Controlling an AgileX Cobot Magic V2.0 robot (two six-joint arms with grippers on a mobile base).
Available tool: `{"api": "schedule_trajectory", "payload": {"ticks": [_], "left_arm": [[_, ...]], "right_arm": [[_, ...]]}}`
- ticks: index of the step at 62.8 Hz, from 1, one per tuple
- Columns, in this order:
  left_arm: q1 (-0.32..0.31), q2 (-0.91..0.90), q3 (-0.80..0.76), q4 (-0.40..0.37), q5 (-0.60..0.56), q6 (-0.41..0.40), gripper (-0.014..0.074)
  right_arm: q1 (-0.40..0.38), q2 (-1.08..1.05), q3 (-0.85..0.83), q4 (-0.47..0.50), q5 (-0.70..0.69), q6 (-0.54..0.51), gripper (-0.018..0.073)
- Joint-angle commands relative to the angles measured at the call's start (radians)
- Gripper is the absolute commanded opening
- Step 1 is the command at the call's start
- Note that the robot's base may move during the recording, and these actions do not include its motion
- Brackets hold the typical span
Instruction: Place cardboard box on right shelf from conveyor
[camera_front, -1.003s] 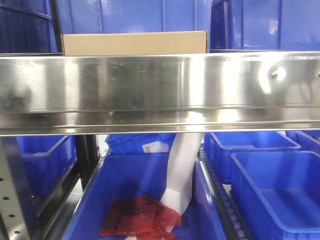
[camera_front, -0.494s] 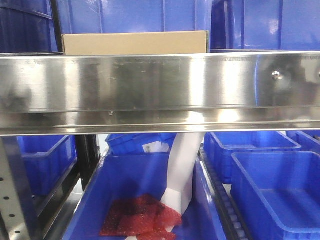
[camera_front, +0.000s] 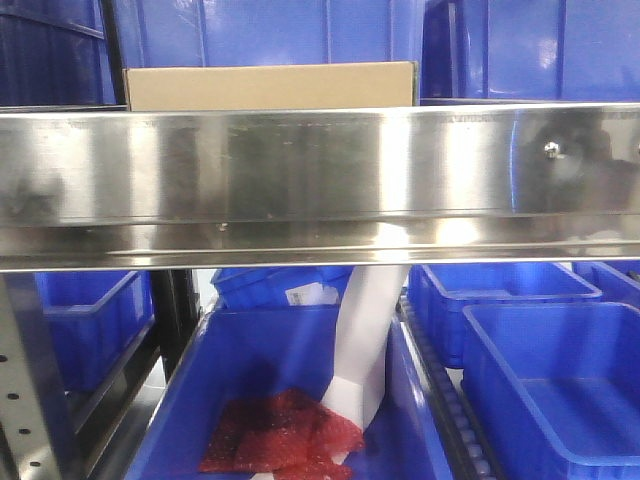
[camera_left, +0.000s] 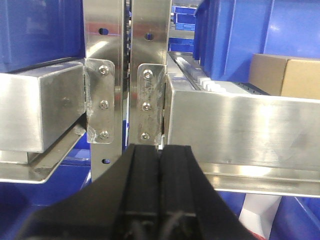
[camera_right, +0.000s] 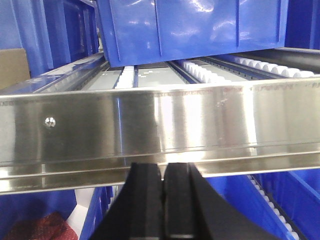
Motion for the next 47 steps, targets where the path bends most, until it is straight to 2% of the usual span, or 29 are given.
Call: {"api": "schedule_trajectory", "payload": {"ticks": [1,47], "left_arm": [[0.0,-0.011,-0.004,-0.007,-0.091,-0.005,-0.0119],[0.0,-0.011,-0.004,-0.007,-0.091,-0.005,-0.0119]], "right_arm": [[-0.004,-0.014,-0.005,-0.003,-0.09,-0.012,0.0034],[-0.004,-0.014,-0.005,-0.003,-0.09,-0.012,0.0034]]}}
